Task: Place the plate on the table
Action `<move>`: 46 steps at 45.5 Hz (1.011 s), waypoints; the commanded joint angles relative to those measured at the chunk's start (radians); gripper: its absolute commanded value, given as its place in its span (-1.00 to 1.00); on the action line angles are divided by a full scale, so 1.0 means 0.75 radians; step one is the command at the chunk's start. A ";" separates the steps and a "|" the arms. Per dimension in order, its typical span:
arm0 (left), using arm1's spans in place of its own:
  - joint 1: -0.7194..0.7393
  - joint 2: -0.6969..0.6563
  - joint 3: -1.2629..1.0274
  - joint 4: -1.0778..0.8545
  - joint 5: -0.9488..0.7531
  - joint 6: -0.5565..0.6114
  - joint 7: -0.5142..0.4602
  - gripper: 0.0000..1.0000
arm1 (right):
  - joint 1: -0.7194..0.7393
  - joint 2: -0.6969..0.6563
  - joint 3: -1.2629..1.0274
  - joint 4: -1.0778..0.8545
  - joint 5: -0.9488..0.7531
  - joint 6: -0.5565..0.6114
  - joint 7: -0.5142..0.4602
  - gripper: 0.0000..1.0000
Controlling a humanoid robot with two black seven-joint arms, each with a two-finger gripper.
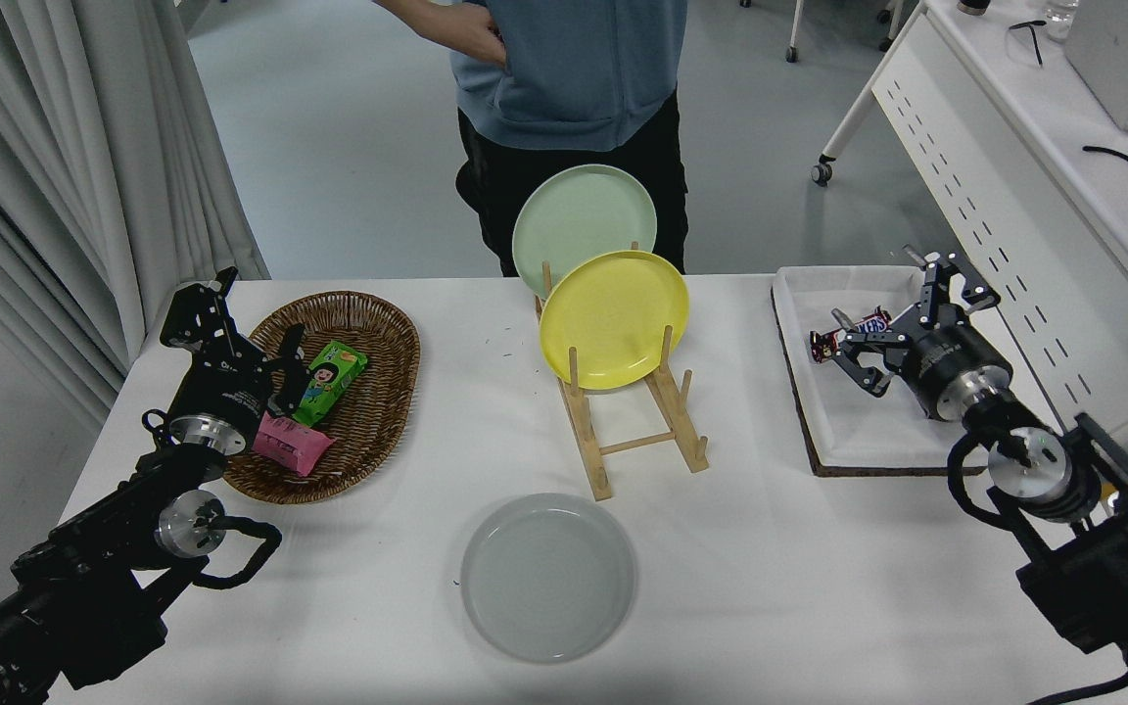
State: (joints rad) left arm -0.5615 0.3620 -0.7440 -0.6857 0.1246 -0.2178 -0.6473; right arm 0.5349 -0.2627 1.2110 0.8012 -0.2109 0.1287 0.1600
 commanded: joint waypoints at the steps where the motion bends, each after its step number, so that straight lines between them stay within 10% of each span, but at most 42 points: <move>1: 0.000 0.000 0.000 0.000 0.000 0.000 0.000 1.00 | 0.043 0.092 0.052 -0.164 -0.017 0.023 0.122 0.99; 46: 0.000 0.000 0.000 0.000 0.000 0.000 0.000 1.00 | 0.060 0.199 0.048 -0.297 -0.011 0.176 0.130 0.99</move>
State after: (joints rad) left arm -0.5614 0.3620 -0.7440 -0.6857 0.1245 -0.2178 -0.6473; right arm 0.5792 -0.1209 1.2612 0.5815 -0.2194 0.2611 0.2567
